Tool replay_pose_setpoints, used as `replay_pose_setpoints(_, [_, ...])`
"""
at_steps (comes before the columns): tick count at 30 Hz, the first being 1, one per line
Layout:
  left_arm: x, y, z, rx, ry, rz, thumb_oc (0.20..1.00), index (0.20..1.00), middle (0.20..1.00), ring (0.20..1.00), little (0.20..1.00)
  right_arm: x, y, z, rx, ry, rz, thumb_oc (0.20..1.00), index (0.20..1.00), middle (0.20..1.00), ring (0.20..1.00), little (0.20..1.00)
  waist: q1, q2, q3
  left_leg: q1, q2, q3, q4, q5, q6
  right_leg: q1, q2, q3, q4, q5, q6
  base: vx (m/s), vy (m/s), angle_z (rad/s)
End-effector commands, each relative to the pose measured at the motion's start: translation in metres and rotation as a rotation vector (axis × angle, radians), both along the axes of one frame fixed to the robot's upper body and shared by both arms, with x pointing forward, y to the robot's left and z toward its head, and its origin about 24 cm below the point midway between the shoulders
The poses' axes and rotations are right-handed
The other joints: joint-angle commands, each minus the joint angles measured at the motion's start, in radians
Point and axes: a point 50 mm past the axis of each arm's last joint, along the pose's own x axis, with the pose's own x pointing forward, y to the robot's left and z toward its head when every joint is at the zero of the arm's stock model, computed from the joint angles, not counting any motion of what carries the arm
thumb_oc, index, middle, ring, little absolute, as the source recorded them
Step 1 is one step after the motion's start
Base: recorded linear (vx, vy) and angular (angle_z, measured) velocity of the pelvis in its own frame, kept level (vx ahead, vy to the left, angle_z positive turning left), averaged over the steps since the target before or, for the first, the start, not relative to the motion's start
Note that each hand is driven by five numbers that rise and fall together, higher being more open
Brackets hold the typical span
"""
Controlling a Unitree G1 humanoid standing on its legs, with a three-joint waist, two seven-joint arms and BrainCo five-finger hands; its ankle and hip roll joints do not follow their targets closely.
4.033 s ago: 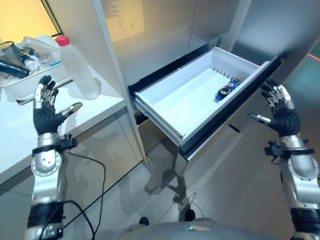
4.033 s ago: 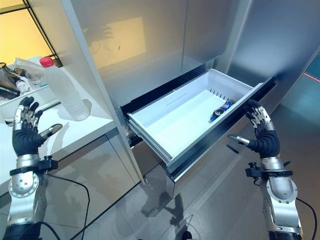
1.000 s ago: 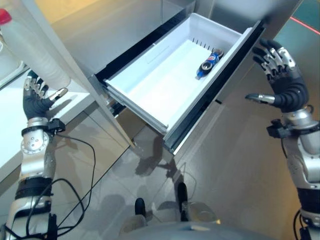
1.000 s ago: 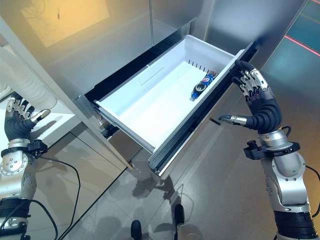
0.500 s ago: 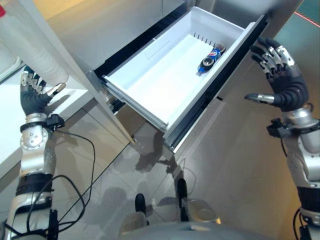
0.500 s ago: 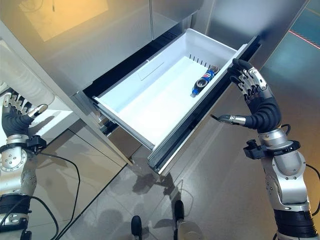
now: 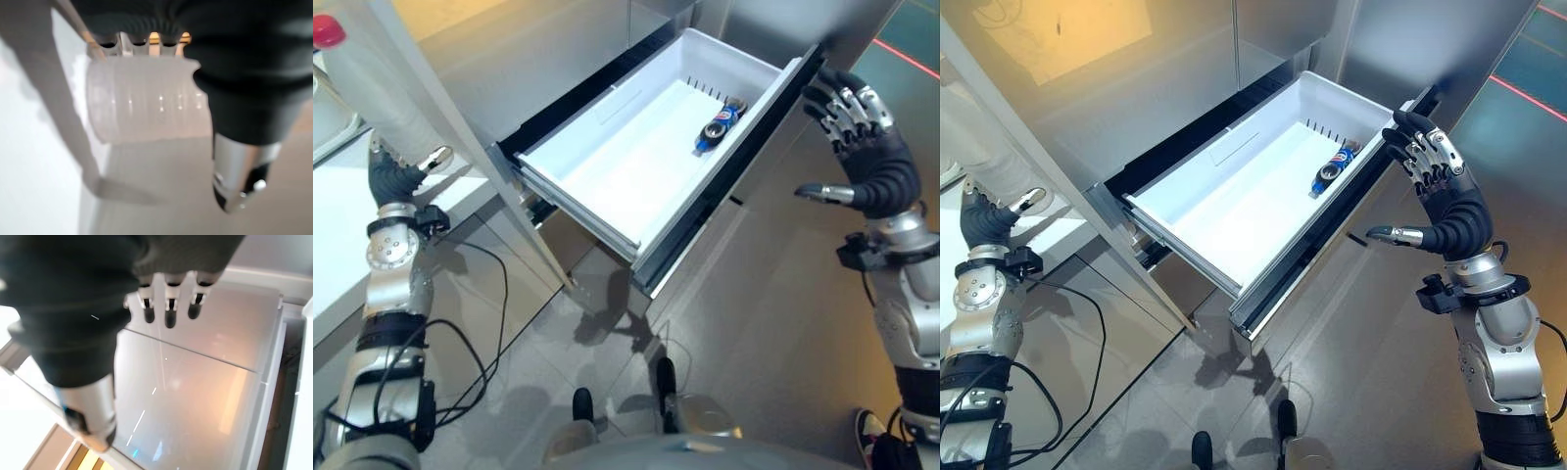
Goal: Take the drinks into the refrigerator
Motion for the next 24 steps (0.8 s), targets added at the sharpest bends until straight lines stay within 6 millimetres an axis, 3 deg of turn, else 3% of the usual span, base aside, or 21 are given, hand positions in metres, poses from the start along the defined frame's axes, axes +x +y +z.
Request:
replay_pose_setpoints(1, [0.027, -0.027, 0.040, 0.081, -0.106, -0.117, 1.000, 1.000, 1.000, 1.000, 1.000, -0.013, 0.008, 0.020, 0.016, -0.122, 0.076, 1.000, 1.000, 1.000, 1.000, 1.000, -0.058, 0.021, -0.070, 0.024, -0.023, -0.012, 0.080, -0.125, 0.048, 0.023, 0.033, -0.002, 0.163, -0.230, 0.006, 0.00, 0.000, 0.00])
replay_pose_setpoints(10, [0.041, -0.059, 0.039, 0.062, -0.122, -0.194, 1.000, 1.000, 1.000, 1.000, 1.000, -0.011, 0.014, 0.016, 0.040, -0.116, 0.095, 1.000, 1.000, 1.000, 1.000, 1.000, -0.065, 0.024, -0.088, 0.038, -0.027, -0.014, 0.063, -0.117, 0.047, 0.047, 0.030, -0.004, 0.145, -0.224, 0.005, 0.00, 0.000, 0.00])
replay_pose_setpoints(11, [0.042, -0.063, 0.038, 0.053, -0.127, -0.205, 0.743, 0.743, 0.743, 0.743, 0.743, -0.011, 0.016, 0.015, 0.042, -0.112, 0.100, 1.000, 1.000, 1.000, 1.000, 1.000, -0.065, 0.024, -0.090, 0.039, -0.027, -0.015, 0.061, -0.116, 0.047, 0.050, 0.029, -0.005, 0.143, -0.223, 0.005, 0.00, 0.000, 0.00])
replay_pose_setpoints(12, [0.042, -0.065, 0.038, 0.048, -0.130, -0.210, 0.561, 0.561, 0.561, 0.561, 0.561, -0.011, 0.016, 0.015, 0.040, -0.113, 0.101, 1.000, 1.000, 1.000, 1.000, 1.000, -0.065, 0.024, -0.091, 0.040, -0.028, -0.015, 0.061, -0.116, 0.047, 0.051, 0.028, -0.005, 0.143, -0.222, 0.005, -0.01, -0.008, 0.03])
replay_pose_setpoints(13, [0.043, -0.069, 0.037, 0.037, -0.133, -0.219, 0.200, 0.200, 0.200, 0.200, 0.200, -0.011, 0.017, 0.015, 0.040, -0.114, 0.099, 1.000, 1.000, 1.000, 1.000, 1.000, -0.065, 0.024, -0.092, 0.042, -0.029, -0.016, 0.059, -0.115, 0.048, 0.053, 0.028, -0.006, 0.141, -0.221, 0.005, -0.02, -0.003, 0.06])
replay_pose_setpoints(24, [0.031, -0.077, 0.014, -0.032, -0.135, -0.296, 0.200, 0.200, 0.200, 0.200, 0.200, -0.006, 0.016, 0.012, 0.057, -0.106, 0.073, 1.000, 1.000, 1.000, 1.000, 1.000, -0.047, 0.023, -0.112, 0.043, -0.040, -0.024, 0.049, -0.096, 0.050, 0.070, 0.022, -0.013, 0.122, -0.198, 0.004, -0.01, 0.001, 0.02])
